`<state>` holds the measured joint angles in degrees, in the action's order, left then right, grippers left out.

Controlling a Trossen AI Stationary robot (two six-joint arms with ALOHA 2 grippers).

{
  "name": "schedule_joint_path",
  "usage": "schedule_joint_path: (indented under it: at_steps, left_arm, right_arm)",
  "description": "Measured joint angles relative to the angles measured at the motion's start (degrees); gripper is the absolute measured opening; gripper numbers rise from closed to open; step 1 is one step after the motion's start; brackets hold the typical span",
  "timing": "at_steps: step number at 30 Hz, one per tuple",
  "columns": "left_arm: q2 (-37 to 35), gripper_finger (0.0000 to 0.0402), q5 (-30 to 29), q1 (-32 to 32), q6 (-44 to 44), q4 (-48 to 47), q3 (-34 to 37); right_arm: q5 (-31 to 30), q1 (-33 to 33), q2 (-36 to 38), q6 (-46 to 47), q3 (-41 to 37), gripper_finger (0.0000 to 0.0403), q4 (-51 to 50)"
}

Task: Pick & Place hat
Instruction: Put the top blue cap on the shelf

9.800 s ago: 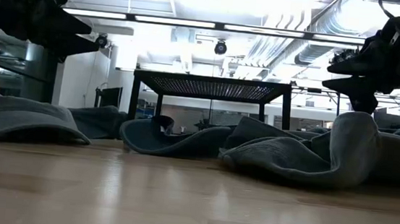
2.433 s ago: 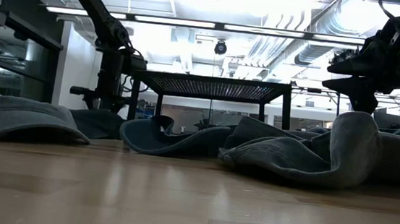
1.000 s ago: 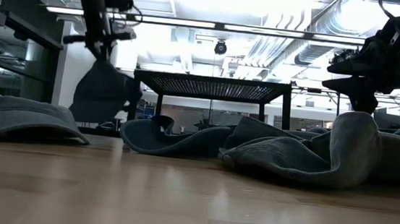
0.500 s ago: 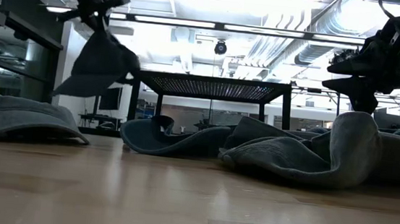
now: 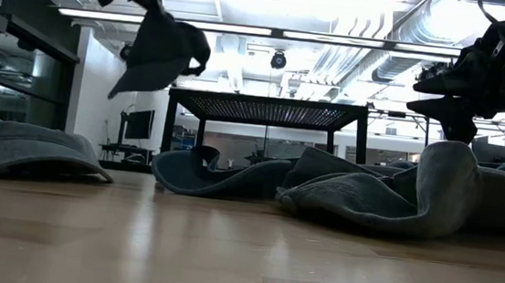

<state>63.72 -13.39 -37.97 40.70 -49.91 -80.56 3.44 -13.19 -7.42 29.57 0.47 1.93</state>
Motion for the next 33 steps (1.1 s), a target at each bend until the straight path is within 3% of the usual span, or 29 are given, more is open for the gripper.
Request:
schedule_joint_path:
  at_steps: [15,33]
  left_arm:
    - [12.7,0.0000,-7.0,10.0,18.6,3.0,-10.9]
    - [23.1,0.0000,-12.7,14.7,35.5,9.3,-12.1]
  right_arm:
    - [0.0,0.0,0.0,0.0,0.0,0.0162,0.0]
    - [0.0,0.0,0.0,0.0,0.0,0.0162,0.0]
